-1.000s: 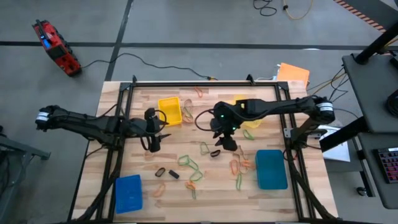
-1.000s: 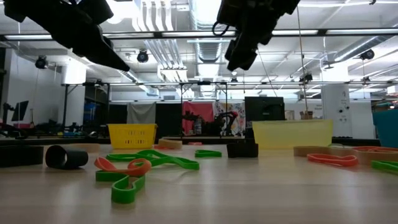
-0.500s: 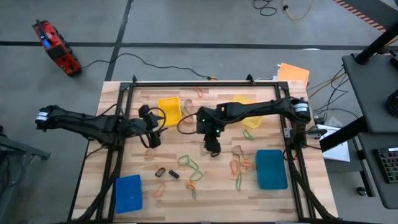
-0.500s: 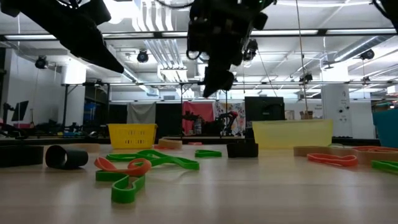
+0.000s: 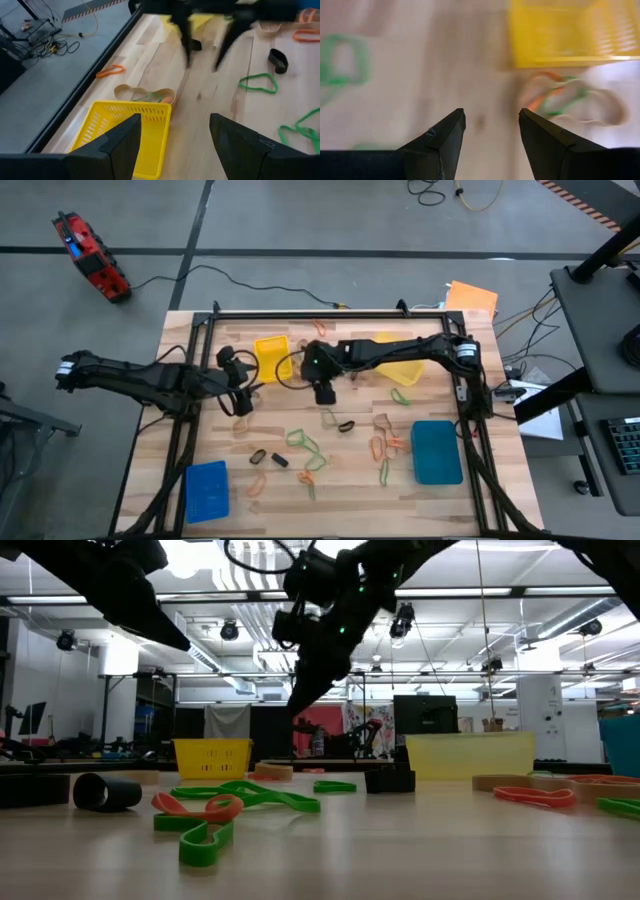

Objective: Sort rubber bands into baskets
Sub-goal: Put the brown rubber band into the right yellow bin

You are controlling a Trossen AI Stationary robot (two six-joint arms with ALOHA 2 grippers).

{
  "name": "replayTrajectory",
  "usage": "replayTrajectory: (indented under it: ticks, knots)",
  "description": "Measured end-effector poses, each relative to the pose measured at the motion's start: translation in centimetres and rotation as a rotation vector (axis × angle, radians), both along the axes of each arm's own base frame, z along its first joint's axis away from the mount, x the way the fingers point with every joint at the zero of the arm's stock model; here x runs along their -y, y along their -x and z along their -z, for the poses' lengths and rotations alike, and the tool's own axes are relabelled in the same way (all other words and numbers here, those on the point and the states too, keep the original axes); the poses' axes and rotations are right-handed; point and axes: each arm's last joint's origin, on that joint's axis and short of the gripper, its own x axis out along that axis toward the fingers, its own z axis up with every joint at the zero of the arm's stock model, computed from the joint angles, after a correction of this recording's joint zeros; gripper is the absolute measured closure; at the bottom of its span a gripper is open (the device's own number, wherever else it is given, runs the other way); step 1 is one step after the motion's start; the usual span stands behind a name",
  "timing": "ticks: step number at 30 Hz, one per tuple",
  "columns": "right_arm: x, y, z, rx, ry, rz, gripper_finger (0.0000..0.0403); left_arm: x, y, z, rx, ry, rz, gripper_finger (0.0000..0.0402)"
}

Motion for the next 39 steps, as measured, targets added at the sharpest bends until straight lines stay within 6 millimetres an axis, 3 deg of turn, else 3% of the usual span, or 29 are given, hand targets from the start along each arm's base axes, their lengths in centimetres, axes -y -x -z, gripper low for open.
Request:
replayTrajectory:
  ticks: [8,12,22,33,39]
  knots:
    - [2.8,-0.8,1.3,0.079,-0.016,0.171,0.0220,-0.2,0.4,-0.3,0.017,-0.032,-0.034,0.0182]
    - [3.7,-0.8,1.6,0.085,-0.049,0.171,0.0220,-0.2,0.4,-0.4,0.015,-0.057,-0.045,0.0182]
    - [3.4,-1.8,5.3,0.044,-0.087,0.192,0.0220,-0.3,0.5,-0.4,0.013,-0.064,-0.053,0.0182]
    - [3.4,-2.0,6.8,0.019,-0.090,0.190,0.0223,-0.3,0.5,-0.4,0.013,-0.064,-0.054,0.0182]
    - [3.4,-1.9,7.2,-0.007,-0.079,0.171,0.0259,-0.3,0.5,-0.3,0.012,-0.064,-0.054,0.0182]
